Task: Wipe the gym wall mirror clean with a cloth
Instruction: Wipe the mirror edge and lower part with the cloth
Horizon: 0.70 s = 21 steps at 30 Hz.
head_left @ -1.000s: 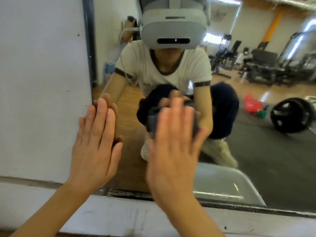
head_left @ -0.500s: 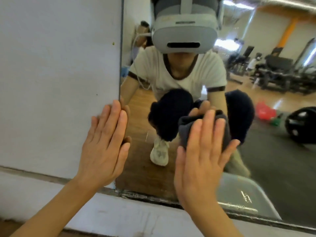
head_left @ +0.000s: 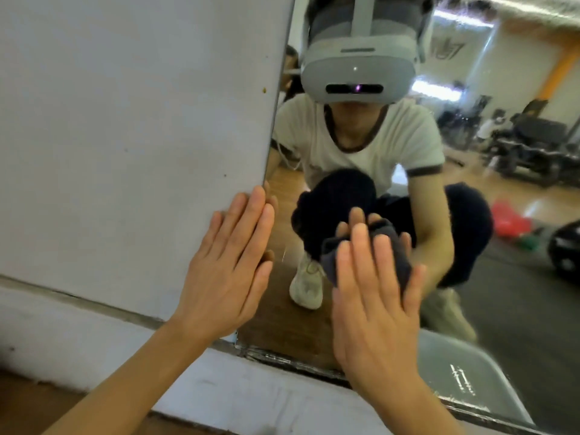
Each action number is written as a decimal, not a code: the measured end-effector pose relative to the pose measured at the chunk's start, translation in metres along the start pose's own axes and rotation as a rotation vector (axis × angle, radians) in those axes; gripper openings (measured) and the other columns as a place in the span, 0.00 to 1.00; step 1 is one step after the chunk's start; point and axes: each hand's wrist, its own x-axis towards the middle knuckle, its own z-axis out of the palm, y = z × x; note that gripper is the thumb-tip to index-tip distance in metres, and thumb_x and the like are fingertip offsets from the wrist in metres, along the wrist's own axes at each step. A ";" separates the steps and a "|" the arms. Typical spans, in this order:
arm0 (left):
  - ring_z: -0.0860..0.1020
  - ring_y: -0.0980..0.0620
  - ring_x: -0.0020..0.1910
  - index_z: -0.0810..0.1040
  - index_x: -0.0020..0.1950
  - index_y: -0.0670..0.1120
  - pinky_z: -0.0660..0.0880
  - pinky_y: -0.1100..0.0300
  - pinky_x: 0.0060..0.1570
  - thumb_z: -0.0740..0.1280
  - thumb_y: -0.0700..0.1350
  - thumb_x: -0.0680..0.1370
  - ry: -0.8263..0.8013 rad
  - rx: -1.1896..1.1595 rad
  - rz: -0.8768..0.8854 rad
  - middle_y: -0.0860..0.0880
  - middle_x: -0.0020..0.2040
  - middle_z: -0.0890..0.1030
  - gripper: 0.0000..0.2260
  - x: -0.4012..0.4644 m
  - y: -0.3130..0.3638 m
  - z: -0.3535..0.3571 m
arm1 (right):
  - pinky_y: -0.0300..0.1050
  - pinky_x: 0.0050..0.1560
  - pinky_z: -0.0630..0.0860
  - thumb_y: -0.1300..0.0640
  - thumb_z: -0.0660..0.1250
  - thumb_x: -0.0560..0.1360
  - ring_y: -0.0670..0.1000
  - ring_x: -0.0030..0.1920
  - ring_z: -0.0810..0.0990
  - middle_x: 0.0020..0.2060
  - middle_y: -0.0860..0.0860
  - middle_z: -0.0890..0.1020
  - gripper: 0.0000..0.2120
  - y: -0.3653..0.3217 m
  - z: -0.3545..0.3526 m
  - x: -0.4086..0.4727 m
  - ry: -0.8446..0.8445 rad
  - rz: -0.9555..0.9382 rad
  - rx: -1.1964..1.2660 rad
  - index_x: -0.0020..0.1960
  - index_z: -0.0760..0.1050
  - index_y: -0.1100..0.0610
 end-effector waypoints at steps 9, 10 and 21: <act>0.40 0.49 0.82 0.40 0.83 0.46 0.39 0.52 0.80 0.44 0.49 0.87 0.001 -0.008 -0.151 0.51 0.83 0.38 0.25 -0.021 -0.005 -0.003 | 0.55 0.80 0.41 0.60 0.62 0.80 0.53 0.81 0.47 0.82 0.52 0.47 0.34 0.051 -0.019 0.001 0.041 -0.045 0.011 0.82 0.50 0.59; 0.40 0.49 0.82 0.40 0.83 0.46 0.39 0.52 0.80 0.44 0.49 0.87 0.004 0.002 -0.148 0.52 0.83 0.38 0.25 -0.021 -0.006 -0.001 | 0.55 0.80 0.40 0.60 0.61 0.80 0.53 0.81 0.47 0.82 0.52 0.47 0.34 0.054 -0.022 0.000 0.046 -0.016 0.014 0.82 0.50 0.59; 0.38 0.52 0.81 0.37 0.82 0.49 0.38 0.53 0.79 0.44 0.51 0.87 0.029 -0.028 -0.123 0.54 0.82 0.36 0.25 -0.020 -0.011 0.003 | 0.55 0.79 0.35 0.60 0.47 0.84 0.54 0.81 0.47 0.81 0.55 0.47 0.26 -0.032 0.017 0.036 -0.014 -0.257 -0.125 0.82 0.49 0.61</act>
